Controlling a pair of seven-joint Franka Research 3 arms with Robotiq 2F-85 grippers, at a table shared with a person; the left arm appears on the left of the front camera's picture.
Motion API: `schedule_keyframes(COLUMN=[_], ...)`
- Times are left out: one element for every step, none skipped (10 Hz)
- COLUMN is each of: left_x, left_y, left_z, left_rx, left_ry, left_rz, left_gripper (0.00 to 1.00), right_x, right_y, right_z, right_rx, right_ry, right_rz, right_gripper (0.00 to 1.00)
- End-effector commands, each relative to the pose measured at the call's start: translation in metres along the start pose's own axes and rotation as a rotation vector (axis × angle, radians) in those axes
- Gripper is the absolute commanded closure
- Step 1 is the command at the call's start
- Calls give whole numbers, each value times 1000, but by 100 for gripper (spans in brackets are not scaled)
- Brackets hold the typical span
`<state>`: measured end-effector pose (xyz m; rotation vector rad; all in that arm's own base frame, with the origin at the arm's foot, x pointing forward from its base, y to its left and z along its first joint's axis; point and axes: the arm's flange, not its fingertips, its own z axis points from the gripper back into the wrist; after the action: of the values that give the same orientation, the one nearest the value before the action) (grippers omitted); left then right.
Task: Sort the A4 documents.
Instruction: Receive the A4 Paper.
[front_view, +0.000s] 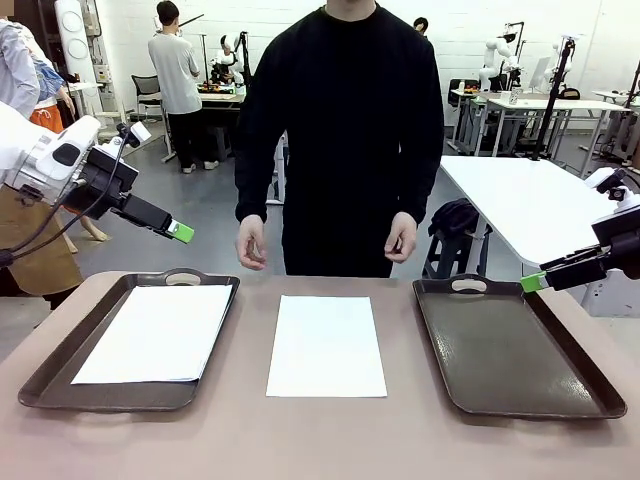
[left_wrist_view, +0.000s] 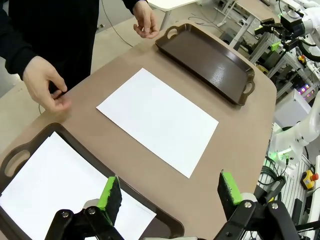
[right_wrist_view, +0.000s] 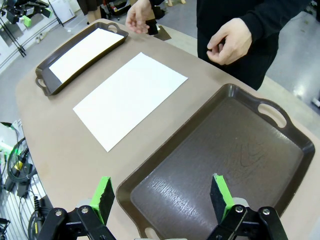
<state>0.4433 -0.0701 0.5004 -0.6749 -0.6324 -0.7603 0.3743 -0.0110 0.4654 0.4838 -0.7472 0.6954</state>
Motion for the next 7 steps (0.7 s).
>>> schedule_keyframes(left_x=[-1, -1, -1, -1, -1, -1, -1], left_y=[1, 1, 1, 1, 1, 1, 1], left_z=[0, 0, 0, 0, 0, 0, 0], left_rx=[-5, -5, -5, -5, -5, -5, -5], left_ry=[-4, -4, -4, -4, -4, -4, -4], left_rz=[-5, -5, -5, -5, -5, -5, -5], left_gripper=[0, 0, 0, 0, 0, 0, 0], right_x=[0, 0, 0, 0, 0, 0, 0], right_y=[-4, -4, -4, -4, -4, -4, -4], right_z=[-5, -5, -5, -5, -5, -5, -5], right_rx=[19, 19, 19, 19, 19, 19, 19], right_ry=[-26, -26, -26, -26, -26, -26, -26], right_rz=[9, 9, 9, 9, 9, 9, 9], right_gripper=[0, 0, 0, 0, 0, 0, 0])
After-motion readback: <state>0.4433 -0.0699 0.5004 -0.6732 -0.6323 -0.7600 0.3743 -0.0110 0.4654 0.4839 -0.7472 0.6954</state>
